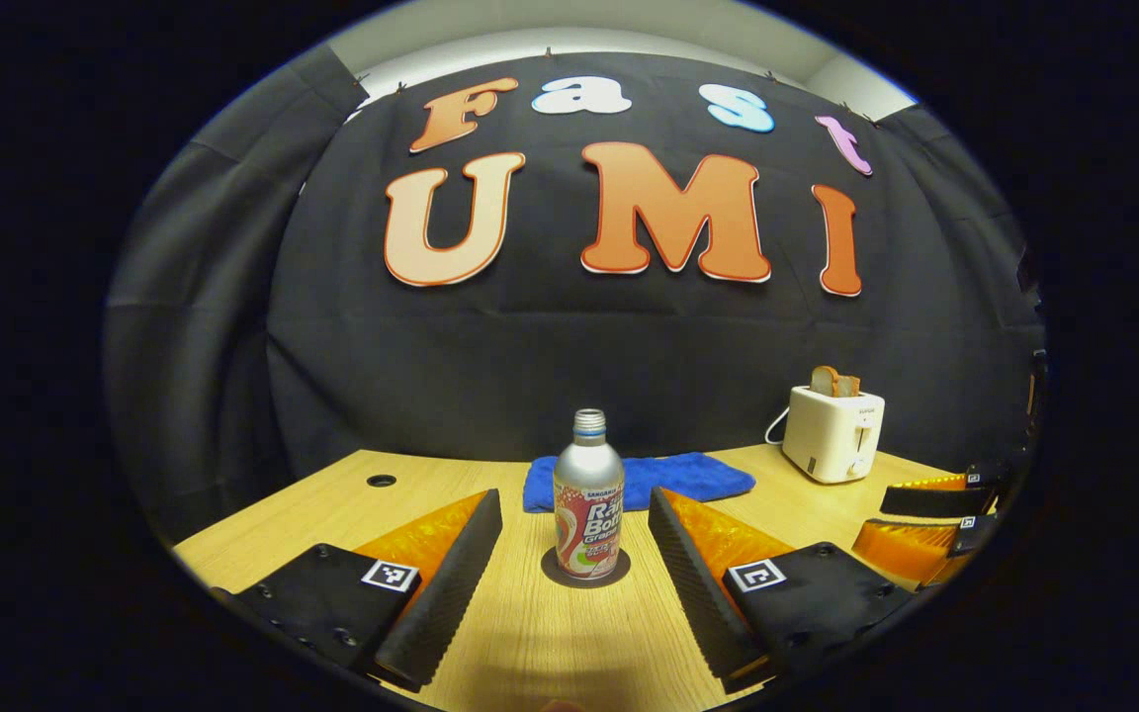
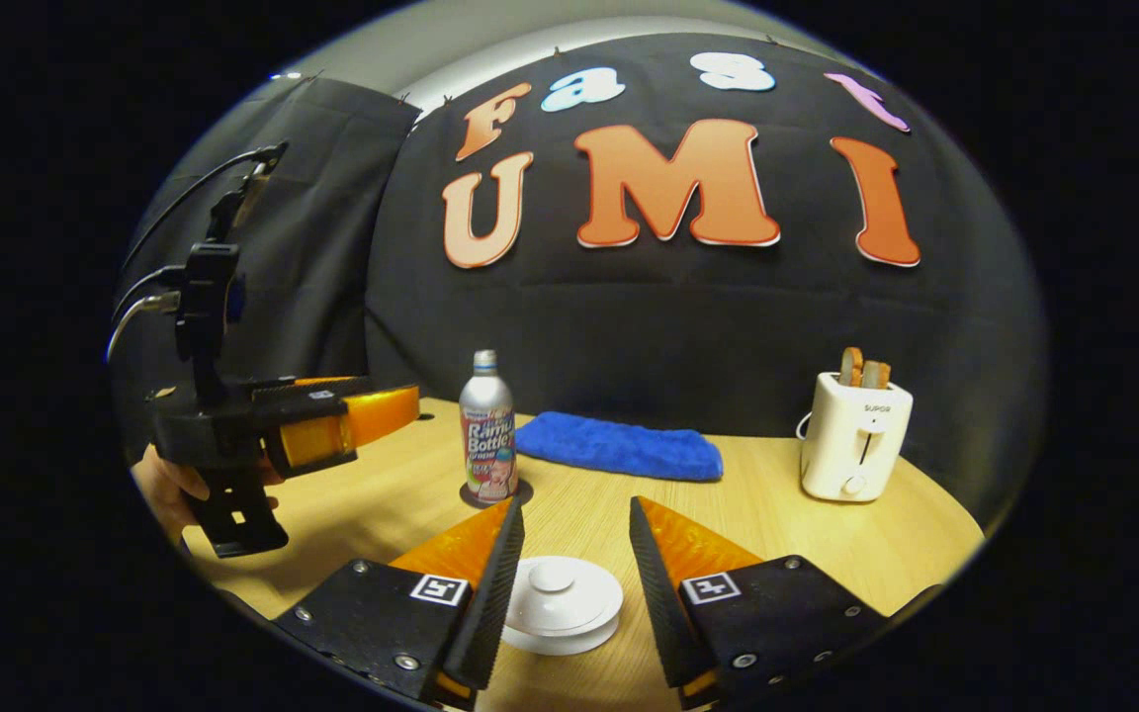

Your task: Open the teacup lid with one hand, grasp the water bottle and pour water into the teacup with the other hand; after pouring, place the water bottle on the coaster and then close the teacup lid.

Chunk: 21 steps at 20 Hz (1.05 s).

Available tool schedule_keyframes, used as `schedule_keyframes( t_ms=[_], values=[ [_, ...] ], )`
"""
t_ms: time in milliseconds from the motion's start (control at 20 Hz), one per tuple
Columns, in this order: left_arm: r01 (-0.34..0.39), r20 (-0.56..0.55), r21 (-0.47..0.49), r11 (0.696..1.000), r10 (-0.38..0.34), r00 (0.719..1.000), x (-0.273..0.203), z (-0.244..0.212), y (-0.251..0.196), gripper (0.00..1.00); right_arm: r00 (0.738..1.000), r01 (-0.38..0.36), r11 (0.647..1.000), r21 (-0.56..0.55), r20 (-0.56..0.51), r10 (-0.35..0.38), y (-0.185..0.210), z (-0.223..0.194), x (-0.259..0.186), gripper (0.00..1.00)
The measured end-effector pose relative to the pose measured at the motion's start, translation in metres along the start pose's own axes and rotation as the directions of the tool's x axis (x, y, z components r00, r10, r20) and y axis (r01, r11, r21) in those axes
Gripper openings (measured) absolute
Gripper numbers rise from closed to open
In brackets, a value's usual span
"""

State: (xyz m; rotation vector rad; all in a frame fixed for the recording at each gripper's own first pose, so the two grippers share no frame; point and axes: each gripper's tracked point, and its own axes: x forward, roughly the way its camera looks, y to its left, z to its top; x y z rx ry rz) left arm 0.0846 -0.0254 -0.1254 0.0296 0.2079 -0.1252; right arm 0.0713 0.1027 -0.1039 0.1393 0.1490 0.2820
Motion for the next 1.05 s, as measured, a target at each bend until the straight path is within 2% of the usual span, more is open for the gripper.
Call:
schedule_keyframes(
  t_ms=[50,150,300,350,750,1000,1050],
  values=[
    [-0.01,0.012,0.008,1.0,0.009,1.0,-0.009,0.007,0.0,0.98,1.0,0.015,1.0,0.001,0.022,-0.016,-0.005,0.01,-0.005,0.72],
    [-0.032,0.037,0.019,0.999,0.032,0.999,-0.028,0.02,-0.002,0.98,0.998,0.039,0.999,0.004,0.057,-0.039,-0.014,0.027,-0.017,0.79],
    [-0.061,0.064,0.021,0.998,0.059,0.996,-0.053,0.033,-0.003,1.0,0.993,0.055,0.998,0.0,0.101,-0.055,-0.022,0.047,-0.038,0.84],
    [-0.074,0.068,0.022,0.997,0.072,0.995,-0.06,0.036,-0.003,0.98,0.991,0.065,0.998,-0.005,0.116,-0.064,-0.026,0.053,-0.044,0.87],
    [-0.129,0.108,0.0,0.992,0.128,0.986,-0.106,0.055,0.006,1.0,0.974,0.173,0.984,-0.033,0.151,-0.167,-0.057,0.071,-0.091,0.92],
    [-0.163,0.126,0.018,0.987,0.159,0.979,-0.119,0.06,0.009,0.96,0.972,0.177,0.983,-0.04,0.165,-0.168,-0.06,0.074,-0.11,0.92],
    [-0.156,0.123,0.017,0.988,0.153,0.981,-0.12,0.06,0.005,0.98,0.971,0.177,0.983,-0.041,0.17,-0.168,-0.062,0.075,-0.113,0.92]
  ],
)
